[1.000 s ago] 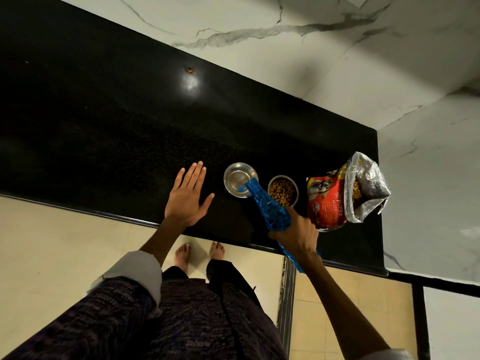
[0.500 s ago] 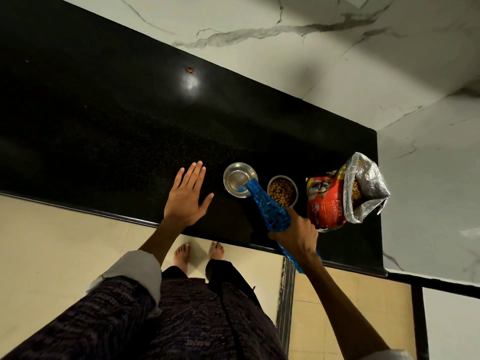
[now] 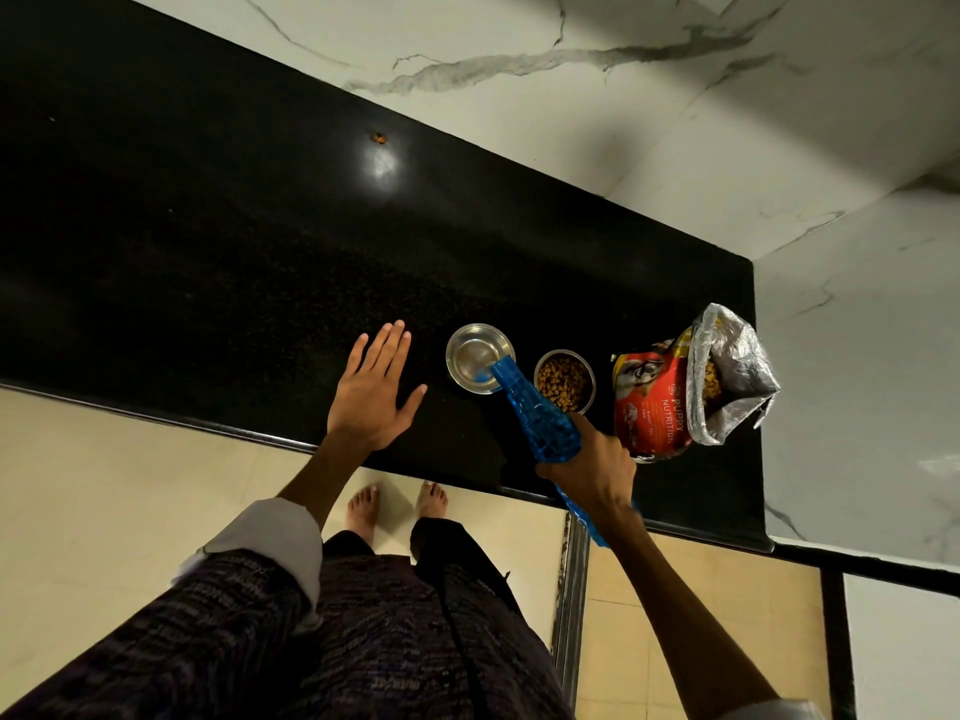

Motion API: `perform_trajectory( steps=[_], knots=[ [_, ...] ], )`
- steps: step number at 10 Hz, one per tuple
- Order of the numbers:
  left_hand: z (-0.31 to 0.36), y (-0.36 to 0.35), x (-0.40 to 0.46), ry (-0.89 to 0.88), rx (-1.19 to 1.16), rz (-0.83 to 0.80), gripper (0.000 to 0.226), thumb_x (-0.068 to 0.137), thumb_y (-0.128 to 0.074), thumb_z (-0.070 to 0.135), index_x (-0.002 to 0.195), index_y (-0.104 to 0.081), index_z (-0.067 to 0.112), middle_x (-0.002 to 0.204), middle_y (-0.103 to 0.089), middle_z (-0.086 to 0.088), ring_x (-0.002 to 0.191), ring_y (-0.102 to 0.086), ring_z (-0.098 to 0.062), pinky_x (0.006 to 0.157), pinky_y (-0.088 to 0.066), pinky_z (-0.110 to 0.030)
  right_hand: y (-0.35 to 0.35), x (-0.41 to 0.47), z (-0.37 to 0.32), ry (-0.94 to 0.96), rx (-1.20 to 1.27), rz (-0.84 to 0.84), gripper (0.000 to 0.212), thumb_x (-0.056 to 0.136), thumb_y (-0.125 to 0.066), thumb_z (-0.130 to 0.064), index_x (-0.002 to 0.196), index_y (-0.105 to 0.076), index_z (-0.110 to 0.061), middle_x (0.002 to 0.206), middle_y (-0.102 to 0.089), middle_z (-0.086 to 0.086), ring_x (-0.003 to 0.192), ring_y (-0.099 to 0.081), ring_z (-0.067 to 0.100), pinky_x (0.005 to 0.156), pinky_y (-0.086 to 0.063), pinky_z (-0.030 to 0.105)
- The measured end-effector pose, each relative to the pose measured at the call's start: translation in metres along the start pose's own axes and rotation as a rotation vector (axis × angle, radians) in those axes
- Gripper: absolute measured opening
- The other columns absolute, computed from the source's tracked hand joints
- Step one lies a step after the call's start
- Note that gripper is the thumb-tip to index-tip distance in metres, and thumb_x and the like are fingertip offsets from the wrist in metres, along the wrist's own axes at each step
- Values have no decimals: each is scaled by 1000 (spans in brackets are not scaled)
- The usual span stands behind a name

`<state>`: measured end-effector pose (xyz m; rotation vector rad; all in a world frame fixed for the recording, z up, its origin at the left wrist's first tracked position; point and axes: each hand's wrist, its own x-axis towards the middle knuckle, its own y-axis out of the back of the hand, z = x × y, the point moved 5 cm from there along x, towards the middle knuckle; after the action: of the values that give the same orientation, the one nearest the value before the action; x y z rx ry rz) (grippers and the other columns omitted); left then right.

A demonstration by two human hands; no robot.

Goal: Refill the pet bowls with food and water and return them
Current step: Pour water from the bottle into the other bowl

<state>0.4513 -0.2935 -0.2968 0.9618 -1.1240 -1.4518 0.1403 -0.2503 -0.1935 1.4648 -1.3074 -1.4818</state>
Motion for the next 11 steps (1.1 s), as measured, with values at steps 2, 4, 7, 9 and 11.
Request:
perform_trajectory(
  steps=[2, 4, 7, 9, 11],
  knots=[
    [0, 0, 0, 2, 3, -3, 79, 104, -34, 57, 163, -16, 7, 172, -11, -11, 159, -9, -23, 129, -13, -48, 0, 0, -1, 2, -2, -9, 83, 70, -90, -54, 141, -57, -27, 110, -76, 0, 92, -72, 20, 77, -62, 37],
    [0, 0, 0, 1, -10, 2, 79, 104, -36, 56, 163, -17, 7, 171, -12, -11, 159, -9, -23, 129, -14, -48, 0, 0, -1, 2, 4, -10, 83, 71, -90, -52, 142, -56, -25, 112, -75, 0, 93, -72, 19, 78, -62, 37],
    [0, 0, 0, 0, -20, 6, 79, 104, -36, 56, 163, -17, 7, 171, -12, -12, 159, -10, -23, 129, -13, -49, 0, -1, -3, 5, 19, -9, 82, 71, -91, -50, 141, -57, -24, 113, -76, 2, 95, -73, 21, 79, -62, 39],
    [0, 0, 1, 4, -2, 0, 79, 104, -35, 56, 163, -16, 7, 172, -11, -11, 159, -9, -23, 129, -13, -48, 0, -2, -3, 3, 12, -11, 83, 71, -90, -51, 142, -57, -25, 113, -76, 2, 96, -73, 22, 81, -61, 38],
    [0, 0, 0, 6, -20, 9, 78, 104, -36, 55, 163, -18, 7, 171, -12, -11, 159, -9, -23, 129, -13, -48, 1, -2, -4, -9, 3, -16, 84, 70, -90, -52, 142, -57, -26, 113, -76, 2, 98, -73, 25, 80, -60, 39]
  ],
)
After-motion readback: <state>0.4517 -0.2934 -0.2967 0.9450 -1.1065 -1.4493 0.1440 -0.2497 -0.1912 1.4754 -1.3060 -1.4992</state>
